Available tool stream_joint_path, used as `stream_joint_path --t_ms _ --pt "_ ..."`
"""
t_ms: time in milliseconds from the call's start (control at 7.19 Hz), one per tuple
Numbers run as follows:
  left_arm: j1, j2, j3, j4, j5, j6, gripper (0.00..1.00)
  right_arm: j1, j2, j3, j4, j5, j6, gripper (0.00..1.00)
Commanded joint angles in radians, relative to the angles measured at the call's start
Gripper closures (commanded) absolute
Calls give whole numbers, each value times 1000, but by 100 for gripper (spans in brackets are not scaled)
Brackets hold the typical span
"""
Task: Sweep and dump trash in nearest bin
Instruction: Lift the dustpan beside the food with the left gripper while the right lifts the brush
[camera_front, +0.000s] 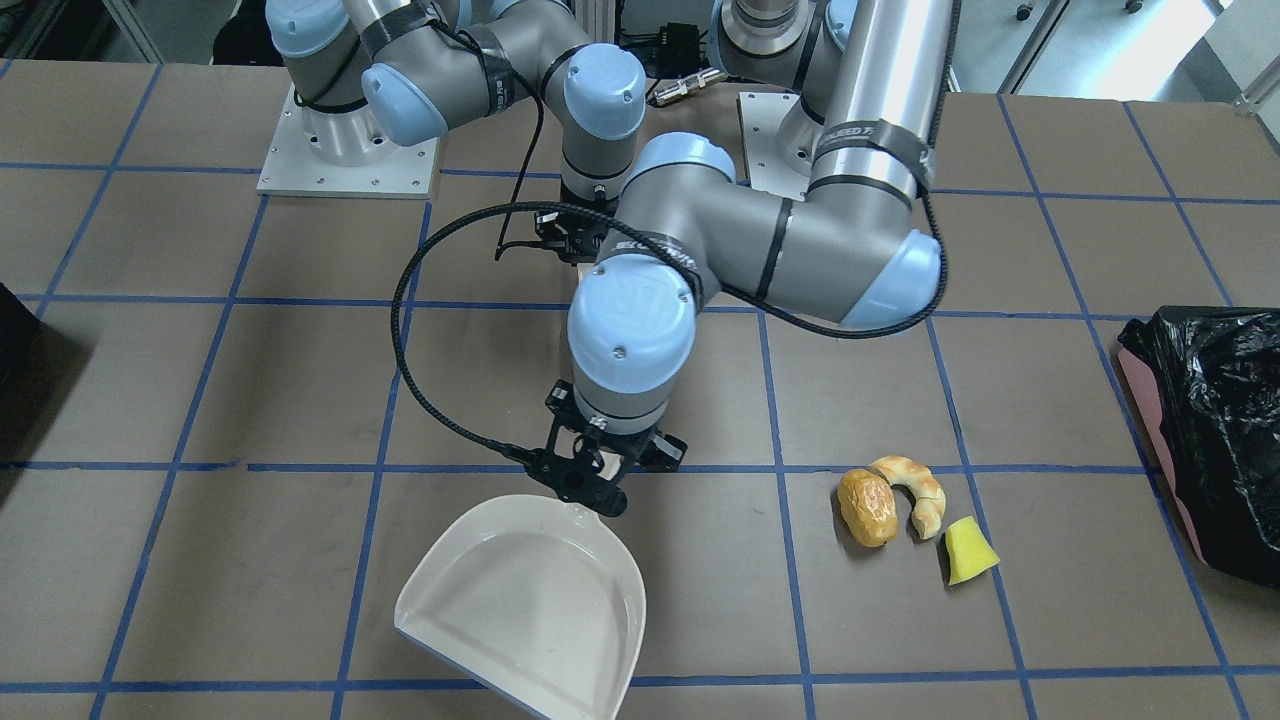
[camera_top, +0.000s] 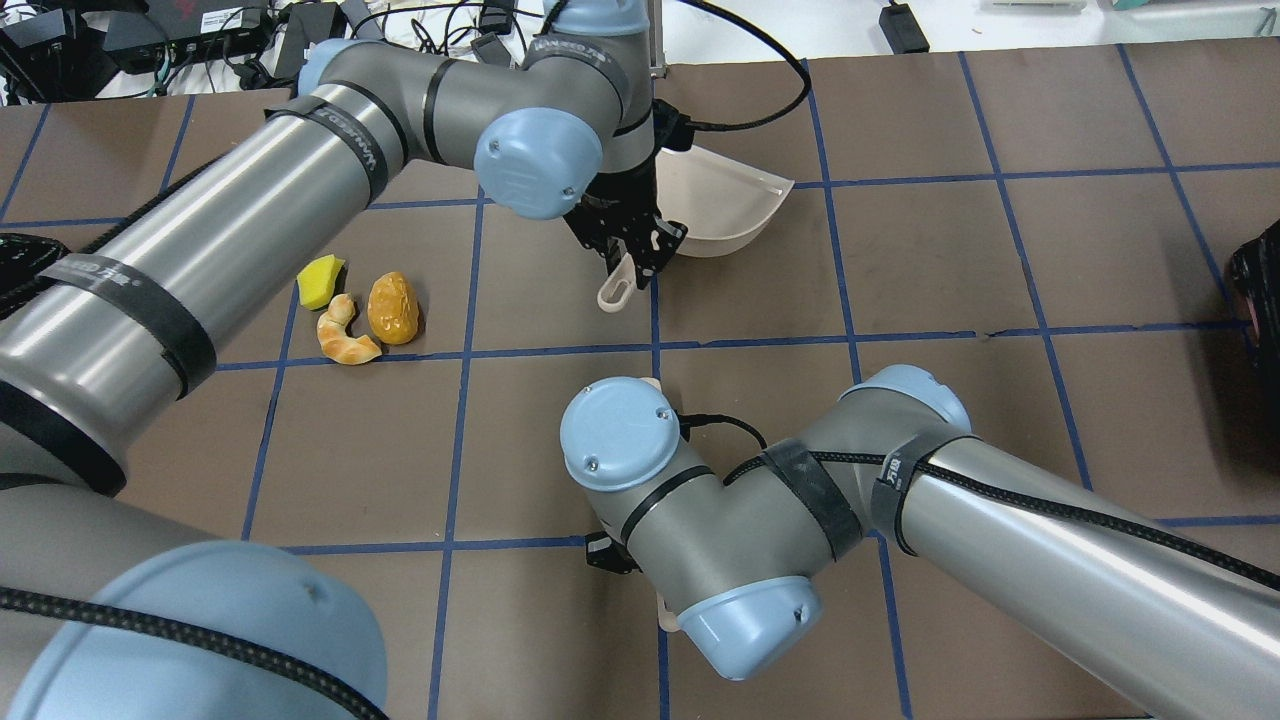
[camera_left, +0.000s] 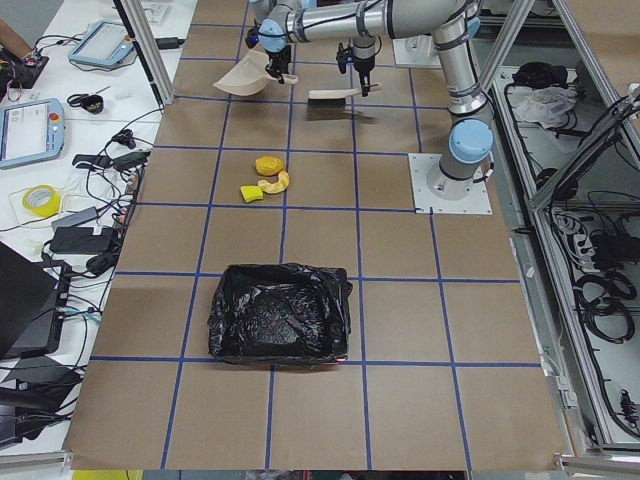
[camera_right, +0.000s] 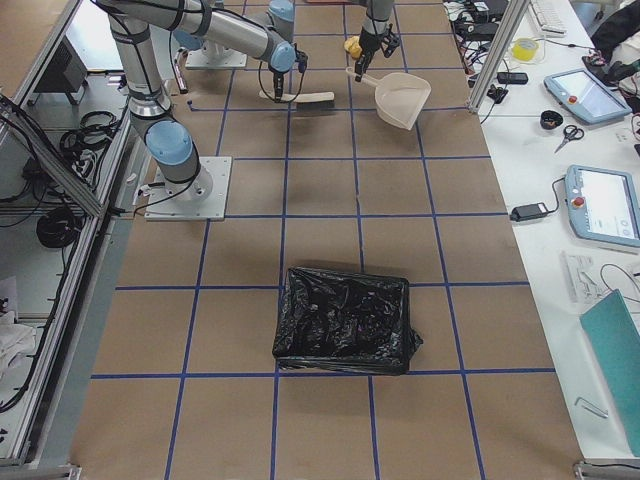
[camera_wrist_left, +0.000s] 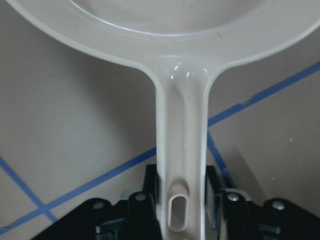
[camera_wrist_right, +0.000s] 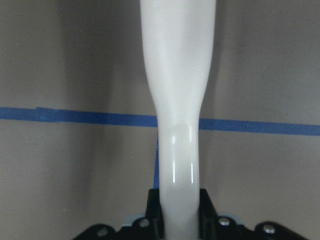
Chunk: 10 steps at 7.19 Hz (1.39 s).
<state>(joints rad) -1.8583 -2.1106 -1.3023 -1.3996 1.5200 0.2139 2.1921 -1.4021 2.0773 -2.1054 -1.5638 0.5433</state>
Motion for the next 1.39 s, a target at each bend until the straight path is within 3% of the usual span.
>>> stream_joint_path --t_ms 0,278,556,834,1112,1251 --pt "185 33 66 -77 14 262 100 -2 -6 -6 -2 -13 -2 100" --pt "357 81 107 -188 122 553 100 -2 -24 -57 27 -22 -5 100" --pt "537 103 81 -214 188 922 100 -2 -8 -220 228 -27 -5 100" --pt "698 104 67 -196 259 1245 100 -6 38 -339 294 -25 -13 100" --pt "780 78 52 -106 313 1418 100 -6 156 -505 336 -30 -13 100" --pt "809 61 17 9 353 1556 100 -6 240 -634 401 -29 -7 100"
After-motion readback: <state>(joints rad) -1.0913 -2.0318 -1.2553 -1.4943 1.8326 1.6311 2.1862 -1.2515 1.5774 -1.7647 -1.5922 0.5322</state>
